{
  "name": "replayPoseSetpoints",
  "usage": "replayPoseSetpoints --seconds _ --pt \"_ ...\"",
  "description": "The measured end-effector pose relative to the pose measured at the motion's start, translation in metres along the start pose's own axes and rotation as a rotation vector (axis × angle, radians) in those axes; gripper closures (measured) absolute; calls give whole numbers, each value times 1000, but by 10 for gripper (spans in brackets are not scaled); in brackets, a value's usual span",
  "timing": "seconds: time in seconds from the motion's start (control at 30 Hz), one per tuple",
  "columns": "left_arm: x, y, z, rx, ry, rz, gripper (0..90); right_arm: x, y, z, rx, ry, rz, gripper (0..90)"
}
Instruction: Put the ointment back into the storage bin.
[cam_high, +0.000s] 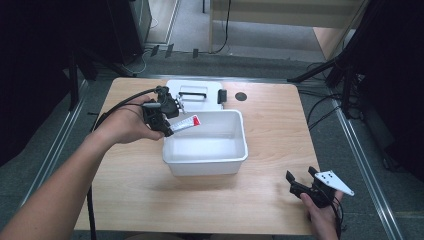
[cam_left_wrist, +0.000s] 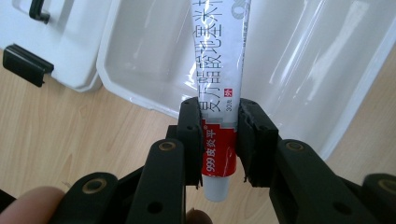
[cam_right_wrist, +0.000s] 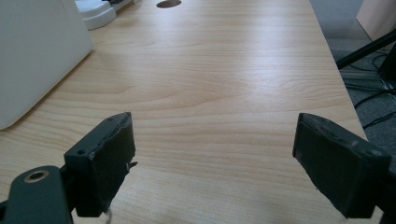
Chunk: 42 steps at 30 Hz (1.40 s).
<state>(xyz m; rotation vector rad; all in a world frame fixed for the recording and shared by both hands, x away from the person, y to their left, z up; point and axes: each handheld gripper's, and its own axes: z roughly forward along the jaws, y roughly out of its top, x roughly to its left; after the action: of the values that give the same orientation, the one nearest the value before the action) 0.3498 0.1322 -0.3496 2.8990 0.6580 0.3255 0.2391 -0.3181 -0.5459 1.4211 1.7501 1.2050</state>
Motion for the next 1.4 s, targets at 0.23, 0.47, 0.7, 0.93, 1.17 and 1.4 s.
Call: replayPoseSetpoints --seconds 0.23,0.47,0.7,0.93,1.17,1.4 --pt "-2 4 6 -33 -5 94 734 0 0 0 2 0 2 130" --pt "-6 13 8 -33 -4 177 734 0 0 0 3 0 4 130" --pt "-11 19 18 -25 -10 244 733 0 0 0 0 3 3 130" --pt "-12 23 28 -24 -20 260 733 0 0 0 2 6 5 130" --pt "-13 27 36 -20 -33 253 732 0 0 0 1 6 5 130" --pt "-11 24 51 -3 -54 230 732 -1 0 0 -1 9 3 130"
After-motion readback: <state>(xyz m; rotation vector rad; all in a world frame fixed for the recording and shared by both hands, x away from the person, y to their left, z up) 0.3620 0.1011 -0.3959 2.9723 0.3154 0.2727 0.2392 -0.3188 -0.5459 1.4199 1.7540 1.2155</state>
